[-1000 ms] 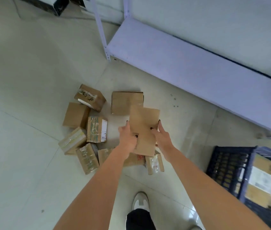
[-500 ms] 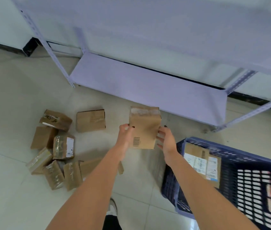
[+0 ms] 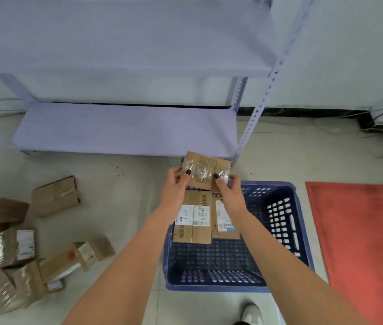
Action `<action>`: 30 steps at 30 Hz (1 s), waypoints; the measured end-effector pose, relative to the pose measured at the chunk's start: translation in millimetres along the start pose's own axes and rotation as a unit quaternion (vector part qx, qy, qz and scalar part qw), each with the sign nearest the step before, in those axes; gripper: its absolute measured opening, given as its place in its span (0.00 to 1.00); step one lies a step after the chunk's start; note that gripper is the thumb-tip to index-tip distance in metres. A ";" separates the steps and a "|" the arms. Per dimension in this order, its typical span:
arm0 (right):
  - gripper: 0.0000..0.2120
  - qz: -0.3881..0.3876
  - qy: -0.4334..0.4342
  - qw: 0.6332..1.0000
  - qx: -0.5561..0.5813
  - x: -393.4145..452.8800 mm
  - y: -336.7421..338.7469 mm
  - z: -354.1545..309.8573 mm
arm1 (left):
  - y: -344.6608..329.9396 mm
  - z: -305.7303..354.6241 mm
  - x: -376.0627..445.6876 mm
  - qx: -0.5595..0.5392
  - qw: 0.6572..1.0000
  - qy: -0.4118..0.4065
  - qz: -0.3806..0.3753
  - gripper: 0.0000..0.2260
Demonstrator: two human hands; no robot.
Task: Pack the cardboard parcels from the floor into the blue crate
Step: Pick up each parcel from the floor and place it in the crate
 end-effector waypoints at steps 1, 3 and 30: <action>0.15 0.002 -0.003 1.000 0.011 3.2 18.0 -1.5 | -16.9 6.1 -1.4 0.003 1.000 -0.002 -0.005 0.13; 0.16 0.007 -0.018 0.998 0.053 10.2 51.2 -3.1 | -48.6 16.7 -6.1 0.023 1.000 0.001 -0.007 0.10; 0.45 -0.109 -0.109 0.985 -0.080 26.7 199.8 112.2 | -219.6 -81.0 -40.5 0.088 0.992 0.093 -0.020 0.33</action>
Point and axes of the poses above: each hand's wrist, its own x-axis towards the middle knuckle, its own y-axis out of the back of the hand, z = x × y, the point moved 5 cm from there along x, towards the middle knuckle, and after that the axes turned 14 degrees about x, right-handed, at the moved point
